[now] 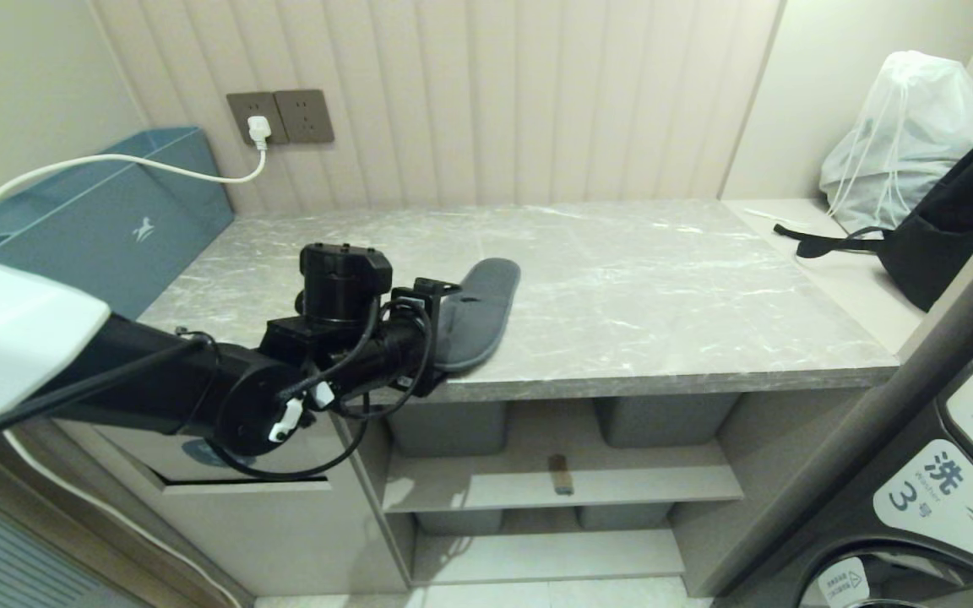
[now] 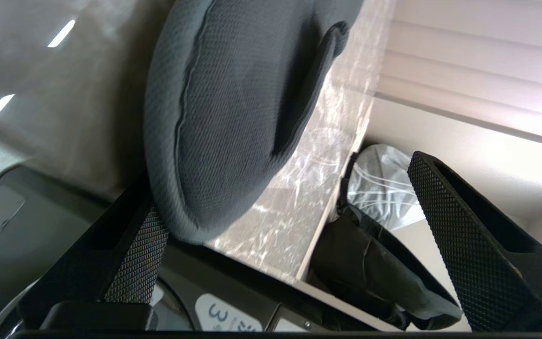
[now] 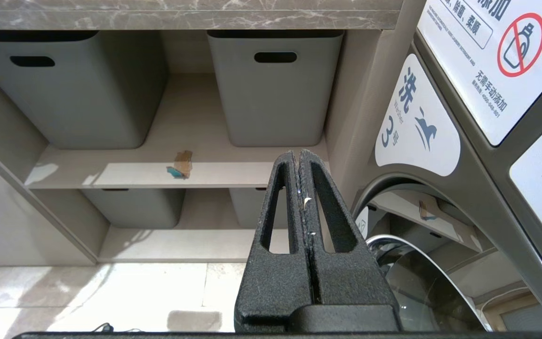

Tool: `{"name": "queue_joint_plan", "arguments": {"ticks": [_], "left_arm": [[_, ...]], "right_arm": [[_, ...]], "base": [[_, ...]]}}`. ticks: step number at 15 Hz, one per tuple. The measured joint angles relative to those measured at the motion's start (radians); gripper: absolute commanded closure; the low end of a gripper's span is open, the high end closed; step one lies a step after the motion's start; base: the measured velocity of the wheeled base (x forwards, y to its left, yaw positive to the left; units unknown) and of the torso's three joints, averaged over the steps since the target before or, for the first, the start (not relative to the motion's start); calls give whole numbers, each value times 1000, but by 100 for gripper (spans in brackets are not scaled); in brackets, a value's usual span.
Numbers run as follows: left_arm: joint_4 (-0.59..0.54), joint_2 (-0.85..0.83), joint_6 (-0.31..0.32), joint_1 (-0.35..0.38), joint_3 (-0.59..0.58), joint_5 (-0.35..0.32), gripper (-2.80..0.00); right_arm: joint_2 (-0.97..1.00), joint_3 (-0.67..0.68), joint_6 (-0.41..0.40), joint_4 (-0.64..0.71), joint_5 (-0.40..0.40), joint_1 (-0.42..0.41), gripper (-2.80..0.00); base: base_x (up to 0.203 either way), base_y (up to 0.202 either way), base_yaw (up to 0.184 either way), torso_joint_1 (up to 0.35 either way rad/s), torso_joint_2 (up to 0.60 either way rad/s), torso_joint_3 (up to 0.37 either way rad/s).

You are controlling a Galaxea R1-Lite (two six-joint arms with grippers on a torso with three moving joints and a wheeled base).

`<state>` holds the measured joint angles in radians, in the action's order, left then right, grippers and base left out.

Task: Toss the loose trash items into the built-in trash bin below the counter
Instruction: Pick up the garbage

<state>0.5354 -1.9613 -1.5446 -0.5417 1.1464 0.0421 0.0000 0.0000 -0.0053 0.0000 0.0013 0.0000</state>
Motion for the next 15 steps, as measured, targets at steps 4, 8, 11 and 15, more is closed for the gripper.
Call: {"name": "queue_joint_plan", "arguments": {"ticks": [4,8,11,15], "left_arm": [[14,-22,6,0,2,3,0],[6,-33,11,0,1,-5,0],[5,-35,17,-1,2,-5,0],[6,25,118,-17,27,11,0]], "right_arm": [[0,0,0,0,0,0,0],[0,0,0,0,0,0,0],[0,0,0,0,0,0,0],[0,0,0,0,0,0,0]], "base": [[0,0,0,0,0,0],[0,0,0,0,0,0],[0,0,0,0,0,0],[0,0,0,0,0,0]]}}
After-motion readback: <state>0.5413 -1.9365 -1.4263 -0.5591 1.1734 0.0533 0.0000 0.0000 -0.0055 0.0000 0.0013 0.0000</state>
